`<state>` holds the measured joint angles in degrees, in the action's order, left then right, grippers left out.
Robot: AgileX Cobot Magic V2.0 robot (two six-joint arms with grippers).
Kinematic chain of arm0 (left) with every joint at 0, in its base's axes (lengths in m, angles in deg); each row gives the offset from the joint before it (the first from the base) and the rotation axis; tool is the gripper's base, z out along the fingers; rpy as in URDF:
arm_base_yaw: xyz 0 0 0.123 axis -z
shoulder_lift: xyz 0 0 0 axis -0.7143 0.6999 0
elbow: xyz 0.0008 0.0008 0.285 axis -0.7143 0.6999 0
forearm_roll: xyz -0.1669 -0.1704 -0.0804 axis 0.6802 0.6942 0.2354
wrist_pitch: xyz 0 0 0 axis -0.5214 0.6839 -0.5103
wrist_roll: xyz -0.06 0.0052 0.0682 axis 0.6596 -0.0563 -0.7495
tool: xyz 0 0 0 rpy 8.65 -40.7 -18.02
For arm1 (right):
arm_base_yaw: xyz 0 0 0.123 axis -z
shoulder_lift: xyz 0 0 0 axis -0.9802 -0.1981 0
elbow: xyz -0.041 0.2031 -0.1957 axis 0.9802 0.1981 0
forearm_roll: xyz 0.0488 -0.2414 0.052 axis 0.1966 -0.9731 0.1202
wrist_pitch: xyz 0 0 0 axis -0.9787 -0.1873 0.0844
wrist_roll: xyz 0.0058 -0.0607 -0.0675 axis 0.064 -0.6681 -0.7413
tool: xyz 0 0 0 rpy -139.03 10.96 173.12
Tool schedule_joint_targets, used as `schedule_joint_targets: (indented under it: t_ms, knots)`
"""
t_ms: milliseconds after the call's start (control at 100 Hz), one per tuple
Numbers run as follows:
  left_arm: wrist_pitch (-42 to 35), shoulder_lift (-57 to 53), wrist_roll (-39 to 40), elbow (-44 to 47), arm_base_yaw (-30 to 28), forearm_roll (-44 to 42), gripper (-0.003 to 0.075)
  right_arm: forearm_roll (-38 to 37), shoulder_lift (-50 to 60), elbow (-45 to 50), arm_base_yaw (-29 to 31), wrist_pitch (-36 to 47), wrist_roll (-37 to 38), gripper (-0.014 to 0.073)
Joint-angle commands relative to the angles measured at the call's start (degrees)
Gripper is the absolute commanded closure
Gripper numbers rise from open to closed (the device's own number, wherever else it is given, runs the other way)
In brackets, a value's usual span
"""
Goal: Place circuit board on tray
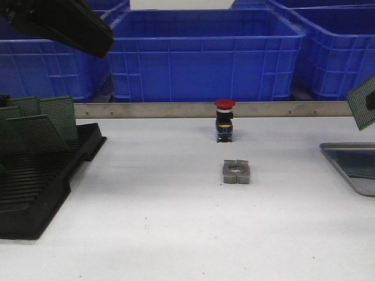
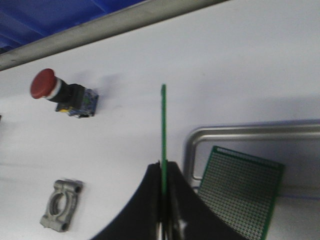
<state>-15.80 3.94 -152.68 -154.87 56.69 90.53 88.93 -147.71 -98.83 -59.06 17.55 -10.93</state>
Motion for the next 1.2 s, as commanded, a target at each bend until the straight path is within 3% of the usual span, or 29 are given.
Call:
schedule_joint_targets:
  t_ms: [0,140,210,350,420,530,600,650,730,840,1000,1190]
  knots:
    - [0.0,-1.68,0.64,-1.67,0.6,3.9,0.029,-0.54,0.89,-0.02,0.58,-1.1,-0.19,0.0662]
    - [0.0,-1.68,0.64,-1.67,0.6,3.9,0.029,-5.3,0.3,0.93,0.78,1.89,0.27,0.0628]
    - [0.0,-1.68,0.64,-1.67,0.6,3.9,0.029,-7.64,0.3,0.93,0.85,2.14,0.61,0.0524]
    - [0.14,-1.68,0.64,-1.67,0.6,3.9,0.029,-8.15,0.36,0.69,0.85,5.41,0.18,0.008]
    - [0.28,-1.68,0.64,-1.67,0.6,3.9,0.029,-8.51,0.75,0.72,0.85,8.26,0.02,-0.0076]
    - [0.27,-1.68,0.64,-1.67,0.01,3.82,0.0333,-10.32,2.46,0.72,0.85,8.51,-0.39,-0.0023]
    - [1.25,-1.79,1.44,-1.67,-1.21,3.67,0.043,-11.47,4.08,0.72,0.85,7.47,-0.51,0.0029]
    - [1.92,-1.79,4.39,-1.67,-2.7,3.67,0.0552,-12.28,5.32,0.72,0.85,6.79,-0.95,0.0109]
    - [2.07,-1.89,8.18,-1.79,-5.26,3.43,0.0741,-13.52,7.64,0.72,0.85,5.52,-0.94,0.0346]
    - [2.22,-2.44,8.57,-1.92,-9.38,3.24,0.0741,-13.64,10.67,0.72,0.85,3.09,-0.94,0.0668]
    - [-0.48,-5.44,9.35,-0.05,-13.63,3.73,0.0741,-13.52,15.13,0.72,0.46,-0.72,-0.94,0.0653]
    - [-20.21,-14.39,11.69,8.74,-14.45,6.24,0.0741,-13.14,20.04,1.52,-3.58,5.66,-1.09,0.0653]
